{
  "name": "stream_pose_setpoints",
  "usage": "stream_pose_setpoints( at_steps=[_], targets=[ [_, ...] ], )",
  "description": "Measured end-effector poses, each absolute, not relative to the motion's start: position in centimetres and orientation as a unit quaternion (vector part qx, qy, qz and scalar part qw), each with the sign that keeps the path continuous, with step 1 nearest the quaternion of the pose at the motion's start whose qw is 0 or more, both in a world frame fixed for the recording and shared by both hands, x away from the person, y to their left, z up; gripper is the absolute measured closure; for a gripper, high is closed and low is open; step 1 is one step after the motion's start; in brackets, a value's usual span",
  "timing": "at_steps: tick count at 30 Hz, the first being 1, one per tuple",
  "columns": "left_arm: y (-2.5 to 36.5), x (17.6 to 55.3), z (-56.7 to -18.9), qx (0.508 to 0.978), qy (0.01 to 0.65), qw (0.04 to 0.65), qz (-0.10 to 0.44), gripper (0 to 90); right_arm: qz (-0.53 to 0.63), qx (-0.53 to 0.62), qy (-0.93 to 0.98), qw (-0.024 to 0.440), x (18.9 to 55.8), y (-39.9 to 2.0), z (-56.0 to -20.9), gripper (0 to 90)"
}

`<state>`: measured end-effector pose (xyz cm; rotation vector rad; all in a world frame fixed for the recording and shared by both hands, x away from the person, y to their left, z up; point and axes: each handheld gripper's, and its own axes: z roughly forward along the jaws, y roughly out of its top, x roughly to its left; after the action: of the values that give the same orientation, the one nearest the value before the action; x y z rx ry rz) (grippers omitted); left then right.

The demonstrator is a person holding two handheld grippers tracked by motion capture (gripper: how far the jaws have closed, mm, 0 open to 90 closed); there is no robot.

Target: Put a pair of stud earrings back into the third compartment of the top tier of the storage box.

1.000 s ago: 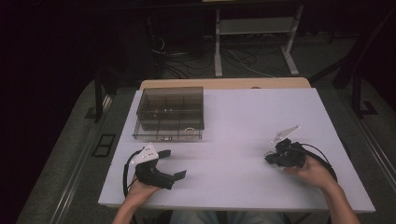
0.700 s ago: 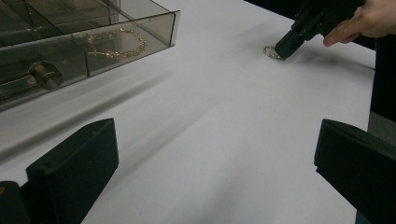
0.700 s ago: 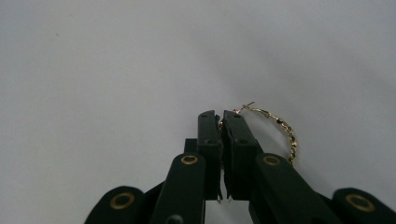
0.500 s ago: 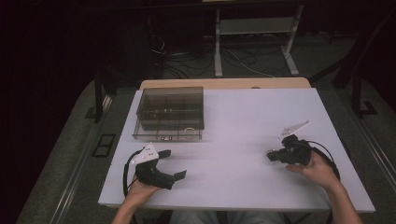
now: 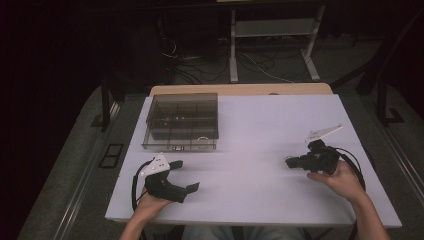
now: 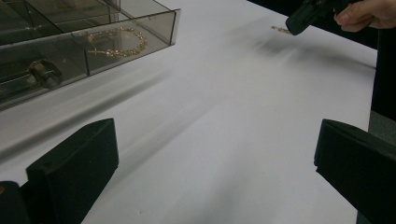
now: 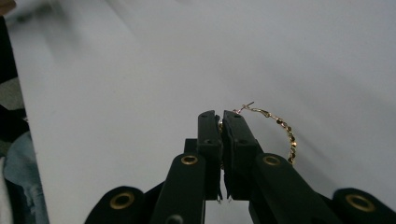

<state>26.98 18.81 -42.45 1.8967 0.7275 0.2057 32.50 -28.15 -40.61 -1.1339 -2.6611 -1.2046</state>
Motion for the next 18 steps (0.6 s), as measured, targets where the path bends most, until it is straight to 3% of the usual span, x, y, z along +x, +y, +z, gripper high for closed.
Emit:
stream_pose_setpoints(
  at_steps=[18],
  targets=[
    [19.0,26.9,-42.4,0.787,0.312,0.525,0.089,0.0,-0.437,-0.339,-0.833,0.012,32.3,-26.8,-37.5,85.1]
  ],
)
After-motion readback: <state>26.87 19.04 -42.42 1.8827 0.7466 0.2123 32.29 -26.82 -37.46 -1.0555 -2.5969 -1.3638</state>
